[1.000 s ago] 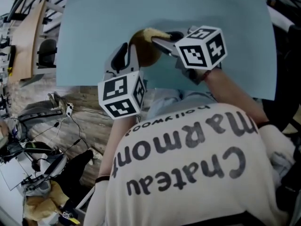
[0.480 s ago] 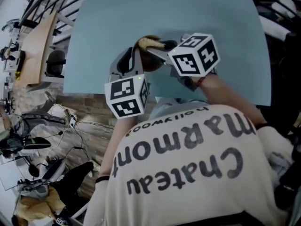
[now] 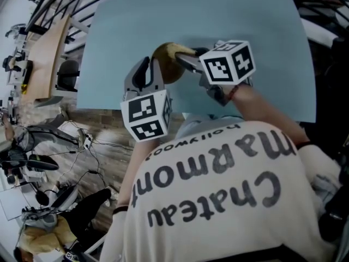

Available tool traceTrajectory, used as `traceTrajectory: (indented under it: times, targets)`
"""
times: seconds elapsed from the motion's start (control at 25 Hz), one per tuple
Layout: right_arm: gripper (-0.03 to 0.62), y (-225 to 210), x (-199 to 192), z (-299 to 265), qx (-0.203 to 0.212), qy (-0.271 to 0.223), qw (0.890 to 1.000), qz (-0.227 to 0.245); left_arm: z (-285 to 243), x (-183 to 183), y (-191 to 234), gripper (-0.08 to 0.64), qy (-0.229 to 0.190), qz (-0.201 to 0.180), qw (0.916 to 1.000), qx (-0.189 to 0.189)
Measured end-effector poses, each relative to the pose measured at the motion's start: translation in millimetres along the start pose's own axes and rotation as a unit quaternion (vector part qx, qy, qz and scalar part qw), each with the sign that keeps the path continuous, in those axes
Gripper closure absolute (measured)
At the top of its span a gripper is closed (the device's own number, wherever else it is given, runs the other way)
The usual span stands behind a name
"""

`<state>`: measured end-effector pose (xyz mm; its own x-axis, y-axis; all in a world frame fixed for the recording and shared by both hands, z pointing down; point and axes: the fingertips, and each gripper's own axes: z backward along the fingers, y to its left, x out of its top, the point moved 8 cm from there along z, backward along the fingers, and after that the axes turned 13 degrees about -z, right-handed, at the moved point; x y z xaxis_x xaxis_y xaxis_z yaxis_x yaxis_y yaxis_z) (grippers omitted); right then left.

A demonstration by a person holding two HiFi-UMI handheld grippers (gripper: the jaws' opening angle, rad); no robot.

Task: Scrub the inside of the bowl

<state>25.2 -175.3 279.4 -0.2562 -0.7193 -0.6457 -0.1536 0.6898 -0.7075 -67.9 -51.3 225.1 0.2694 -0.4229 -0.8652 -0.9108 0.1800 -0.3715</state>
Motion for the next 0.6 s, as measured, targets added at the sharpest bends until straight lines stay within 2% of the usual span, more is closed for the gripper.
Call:
traceTrajectory:
  times: [0.28,0.44,0.6]
  targets:
    - [0.531,-10,-9,-9,0.007,-0.001,1.0,-0.018,-1,-7,2,0.511,-0.015,0.016,0.9997,0.007]
    - [0.531,-6,-9,-7,0.007,0.002,1.0,-0.001,3,-3,2,0.508,-0.024,0.034,0.9991,0.012]
    - [0.531,-1,-9,-12,0.006,-0.002,1.0,0.002,6,-2,8,0.505,-0.034,0.037,0.9986,0.017]
